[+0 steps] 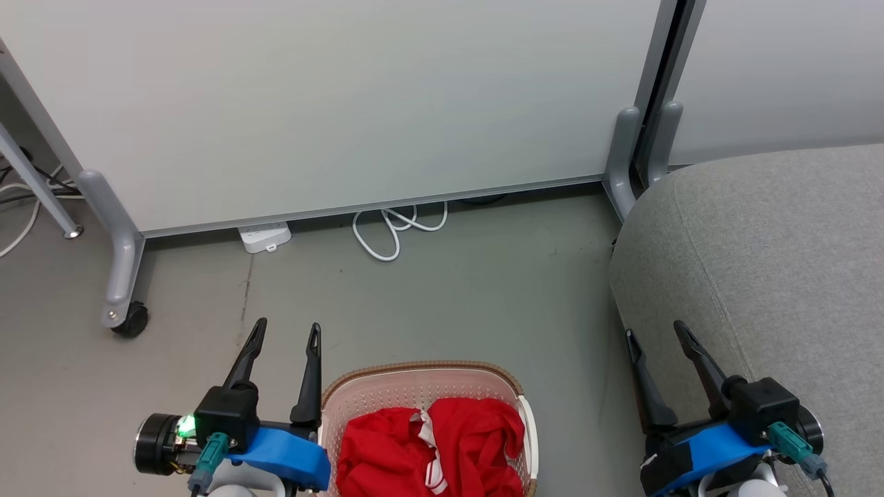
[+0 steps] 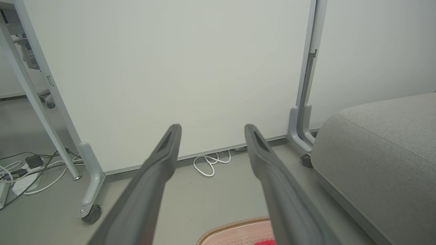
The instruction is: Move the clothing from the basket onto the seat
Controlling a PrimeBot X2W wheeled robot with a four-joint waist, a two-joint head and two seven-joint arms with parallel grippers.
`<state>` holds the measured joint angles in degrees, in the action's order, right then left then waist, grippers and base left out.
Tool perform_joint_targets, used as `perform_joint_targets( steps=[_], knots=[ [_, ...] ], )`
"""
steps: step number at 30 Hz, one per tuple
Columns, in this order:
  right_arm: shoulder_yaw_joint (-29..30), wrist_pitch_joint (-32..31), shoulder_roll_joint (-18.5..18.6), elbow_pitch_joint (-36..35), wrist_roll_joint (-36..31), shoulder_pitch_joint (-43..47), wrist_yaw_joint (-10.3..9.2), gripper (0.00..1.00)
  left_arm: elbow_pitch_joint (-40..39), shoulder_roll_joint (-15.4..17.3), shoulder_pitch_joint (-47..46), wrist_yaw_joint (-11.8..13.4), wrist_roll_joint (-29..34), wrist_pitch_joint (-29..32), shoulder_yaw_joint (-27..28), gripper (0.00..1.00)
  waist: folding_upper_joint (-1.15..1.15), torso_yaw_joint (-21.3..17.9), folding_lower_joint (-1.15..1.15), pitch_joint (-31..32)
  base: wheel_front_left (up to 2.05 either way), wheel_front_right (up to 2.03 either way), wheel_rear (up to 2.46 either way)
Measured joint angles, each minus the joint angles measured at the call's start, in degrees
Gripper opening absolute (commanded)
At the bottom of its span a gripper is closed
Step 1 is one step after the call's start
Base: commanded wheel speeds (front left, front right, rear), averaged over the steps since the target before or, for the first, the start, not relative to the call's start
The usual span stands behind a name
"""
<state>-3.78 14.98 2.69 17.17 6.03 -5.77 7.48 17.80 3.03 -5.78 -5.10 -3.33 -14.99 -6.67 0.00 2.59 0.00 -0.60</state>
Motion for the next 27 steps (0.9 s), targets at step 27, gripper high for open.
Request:
perform_joint_targets(
  steps=[27],
  knots=[
    [-1.6,0.1,0.1,-1.2,-0.4,-5.3,0.00,1.00,18.7,7.0,-16.6,-2.1,3.8,-0.1,-14.7,1.00,0.00,-5.0,0.00,-8.3,0.00,0.00,0.00]
  ],
)
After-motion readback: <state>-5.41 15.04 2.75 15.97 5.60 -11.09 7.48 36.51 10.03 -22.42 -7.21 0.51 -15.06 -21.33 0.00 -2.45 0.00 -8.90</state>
